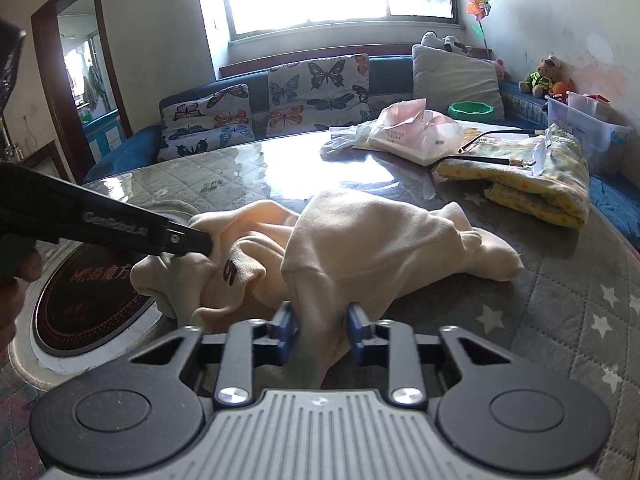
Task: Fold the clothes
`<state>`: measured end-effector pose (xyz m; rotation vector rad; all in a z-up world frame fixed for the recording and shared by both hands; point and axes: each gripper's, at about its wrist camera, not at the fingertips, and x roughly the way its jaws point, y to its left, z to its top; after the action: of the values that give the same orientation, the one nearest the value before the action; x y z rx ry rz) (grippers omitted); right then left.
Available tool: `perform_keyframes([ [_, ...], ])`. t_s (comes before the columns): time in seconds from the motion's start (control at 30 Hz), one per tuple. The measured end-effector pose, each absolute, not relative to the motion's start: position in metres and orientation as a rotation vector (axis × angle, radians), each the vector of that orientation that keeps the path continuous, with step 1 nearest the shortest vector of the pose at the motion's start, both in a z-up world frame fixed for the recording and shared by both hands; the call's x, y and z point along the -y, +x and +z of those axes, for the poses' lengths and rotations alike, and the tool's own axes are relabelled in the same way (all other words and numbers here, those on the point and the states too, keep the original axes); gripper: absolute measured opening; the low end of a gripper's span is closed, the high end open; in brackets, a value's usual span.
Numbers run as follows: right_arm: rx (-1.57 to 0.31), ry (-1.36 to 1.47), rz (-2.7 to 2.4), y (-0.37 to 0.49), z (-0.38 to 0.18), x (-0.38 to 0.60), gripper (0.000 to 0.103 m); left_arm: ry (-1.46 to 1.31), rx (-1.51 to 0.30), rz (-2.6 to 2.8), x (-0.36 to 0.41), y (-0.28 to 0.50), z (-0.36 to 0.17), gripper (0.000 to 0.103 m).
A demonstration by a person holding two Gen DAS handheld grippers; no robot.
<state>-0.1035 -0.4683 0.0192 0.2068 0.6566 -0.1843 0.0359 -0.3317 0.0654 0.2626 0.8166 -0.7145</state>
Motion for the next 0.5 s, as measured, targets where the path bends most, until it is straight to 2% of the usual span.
perform_keyframes([
  [0.2,-0.648,0.193,-0.178,-0.114,0.018,0.468,0.011,0.251,-0.816,-0.726,0.316,0.028,0.064,0.012],
  [0.5,-0.650,0.169,-0.158,-0.139,0.018,0.463,0.010,0.240,-0.800,-0.733,0.287,0.006,0.062,0.011],
])
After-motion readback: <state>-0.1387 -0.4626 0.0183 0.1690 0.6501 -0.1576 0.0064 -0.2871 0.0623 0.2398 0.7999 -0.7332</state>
